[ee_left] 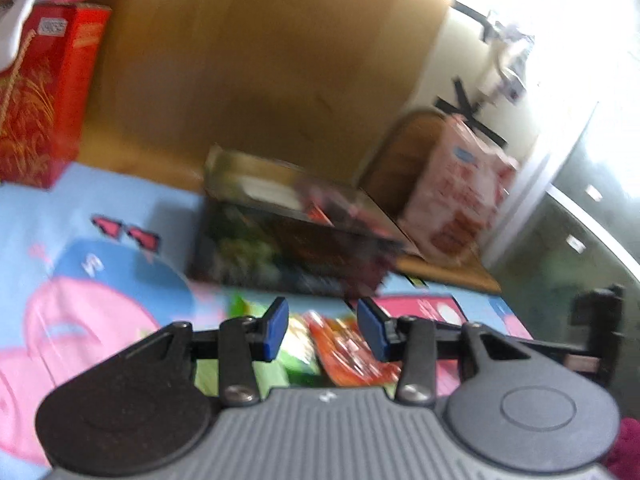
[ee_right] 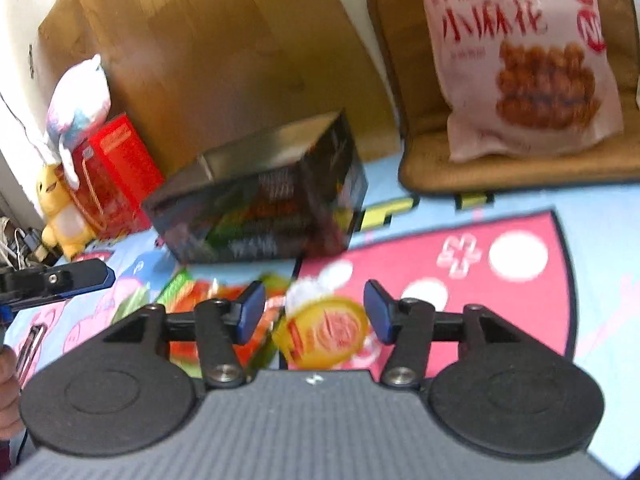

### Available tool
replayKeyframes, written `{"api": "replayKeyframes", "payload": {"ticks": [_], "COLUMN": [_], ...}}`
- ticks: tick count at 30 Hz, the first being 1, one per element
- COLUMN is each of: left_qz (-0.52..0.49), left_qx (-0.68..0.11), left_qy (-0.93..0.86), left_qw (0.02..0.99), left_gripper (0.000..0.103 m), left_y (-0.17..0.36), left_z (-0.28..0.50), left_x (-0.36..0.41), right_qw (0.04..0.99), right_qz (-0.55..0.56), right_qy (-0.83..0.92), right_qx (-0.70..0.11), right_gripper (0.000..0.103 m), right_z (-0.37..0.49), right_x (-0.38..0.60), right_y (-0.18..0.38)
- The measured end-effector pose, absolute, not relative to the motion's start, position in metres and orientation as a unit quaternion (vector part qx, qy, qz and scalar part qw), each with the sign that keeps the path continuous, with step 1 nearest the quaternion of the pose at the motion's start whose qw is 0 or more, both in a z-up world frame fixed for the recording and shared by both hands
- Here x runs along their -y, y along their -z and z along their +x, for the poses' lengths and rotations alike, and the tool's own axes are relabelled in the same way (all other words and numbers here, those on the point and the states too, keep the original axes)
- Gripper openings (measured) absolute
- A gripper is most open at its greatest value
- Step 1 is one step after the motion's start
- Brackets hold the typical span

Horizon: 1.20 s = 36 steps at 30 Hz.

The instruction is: Organize snacks

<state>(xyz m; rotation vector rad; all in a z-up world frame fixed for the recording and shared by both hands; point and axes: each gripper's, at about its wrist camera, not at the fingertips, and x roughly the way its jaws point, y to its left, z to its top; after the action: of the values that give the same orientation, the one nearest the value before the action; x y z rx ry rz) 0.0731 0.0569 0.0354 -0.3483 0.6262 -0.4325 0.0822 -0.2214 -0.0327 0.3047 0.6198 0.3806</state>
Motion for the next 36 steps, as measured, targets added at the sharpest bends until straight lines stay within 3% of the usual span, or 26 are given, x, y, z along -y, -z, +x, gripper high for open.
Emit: {"api": "replayKeyframes", "payload": {"ticks": [1, 10, 13, 18, 21, 25, 28, 32, 36], "left_qz": [-0.171, -0.160, -0.152, -0.145, -0.151, -0.163, -0.180, -0.179, -0.163], "left_qx": [-0.311, -0.335, -0.338, -0.354, -0.362, -0.367, -0.363, -0.359, -0.357], "left_qy": [0.216, 0.256, 0.276, 0.286, 0.289, 0.290, 0.285, 0.242, 0.193], "left_qw": [0.910, 0.893, 0.887, 0.879, 0.873, 0.869, 0.869, 0.884, 0.899], "left_gripper": [0.039, 0.039, 0.048, 0.049, 0.049, 0.050, 0.052, 0.075, 0.075], "left_y": [-0.032, -0.014, -0.013, -0.006, -0.002, 0.006, 0.009, 0.010, 0.010], "left_z": [0.068, 0.010, -0.006, -0.020, -0.028, -0.041, -0.047, -0.053, -0.057], "left_x": [-0.051, -0.047, -0.050, -0.052, -0.058, -0.068, -0.074, -0.074, -0.076], "right_qw": [0.921, 0.938, 0.917, 0.878, 0.881, 0.897, 0.901, 0.911, 0.920], "right_qz": [0.141, 0.087, 0.058, -0.006, -0.025, -0.024, -0.012, -0.013, -0.027], "right_qy": [-0.186, -0.221, -0.298, -0.403, -0.407, -0.371, -0.359, -0.335, -0.313], "right_qx": [-0.312, -0.253, -0.257, -0.257, -0.241, -0.239, -0.244, -0.242, -0.234], "right_gripper": [0.050, 0.050, 0.050, 0.050, 0.051, 0.064, 0.065, 0.065, 0.065], "right_z": [0.078, -0.016, -0.045, -0.064, -0.067, -0.071, -0.072, -0.083, -0.089], "right_x": [0.219, 0.206, 0.180, 0.122, 0.107, 0.109, 0.114, 0.115, 0.108], "right_y": [0.038, 0.033, 0.037, 0.045, 0.045, 0.045, 0.048, 0.052, 0.055]}}
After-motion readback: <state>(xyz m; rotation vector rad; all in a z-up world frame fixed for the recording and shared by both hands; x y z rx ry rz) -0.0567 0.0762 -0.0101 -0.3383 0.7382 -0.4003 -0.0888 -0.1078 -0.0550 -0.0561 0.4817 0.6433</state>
